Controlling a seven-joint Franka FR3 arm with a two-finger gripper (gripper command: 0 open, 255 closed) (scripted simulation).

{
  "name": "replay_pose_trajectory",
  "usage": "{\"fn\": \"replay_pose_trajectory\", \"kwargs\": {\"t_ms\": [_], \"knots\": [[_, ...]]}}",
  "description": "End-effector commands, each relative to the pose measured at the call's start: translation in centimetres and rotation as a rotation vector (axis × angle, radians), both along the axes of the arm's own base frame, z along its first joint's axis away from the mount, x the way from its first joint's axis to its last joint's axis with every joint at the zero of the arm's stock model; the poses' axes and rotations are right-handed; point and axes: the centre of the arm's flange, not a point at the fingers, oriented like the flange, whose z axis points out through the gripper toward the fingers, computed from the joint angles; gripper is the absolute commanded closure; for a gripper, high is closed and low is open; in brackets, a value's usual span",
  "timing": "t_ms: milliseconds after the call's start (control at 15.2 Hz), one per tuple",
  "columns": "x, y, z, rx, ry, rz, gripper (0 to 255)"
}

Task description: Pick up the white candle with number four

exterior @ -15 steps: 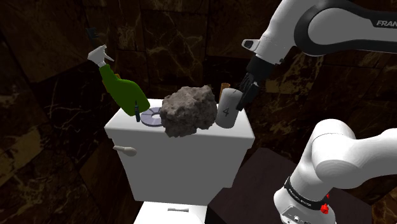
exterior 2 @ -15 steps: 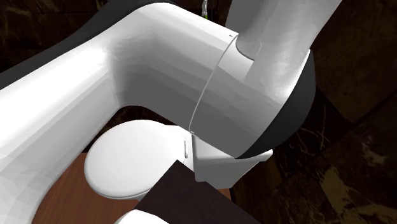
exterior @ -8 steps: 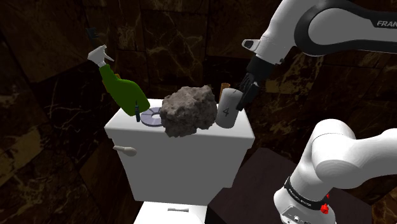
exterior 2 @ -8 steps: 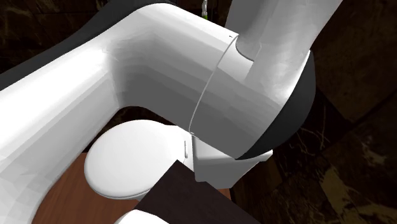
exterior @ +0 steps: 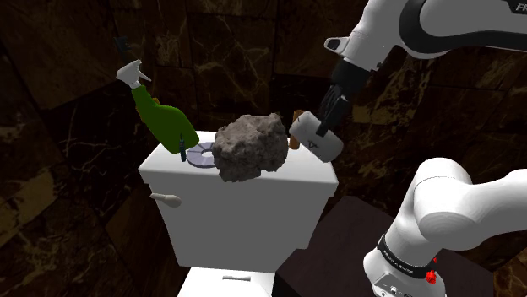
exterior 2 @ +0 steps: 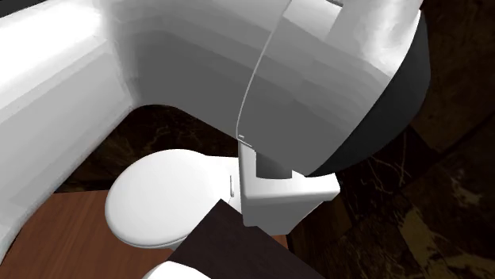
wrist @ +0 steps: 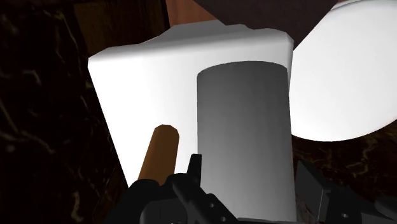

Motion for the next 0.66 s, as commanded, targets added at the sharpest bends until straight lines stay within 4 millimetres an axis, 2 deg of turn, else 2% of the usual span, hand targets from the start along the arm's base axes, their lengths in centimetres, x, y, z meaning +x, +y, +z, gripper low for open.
{"fn": "replay_pose_trajectory", "kwargs": {"t_ms": [0,462,594], "knots": [[0.1,0.1,1.0,0.000,0.000,0.000,255],[0.1,0.1,4.7,0.000,0.000,0.000,255],[0.1,0.1,4.8,0.000,0.000,0.000,255]]}}
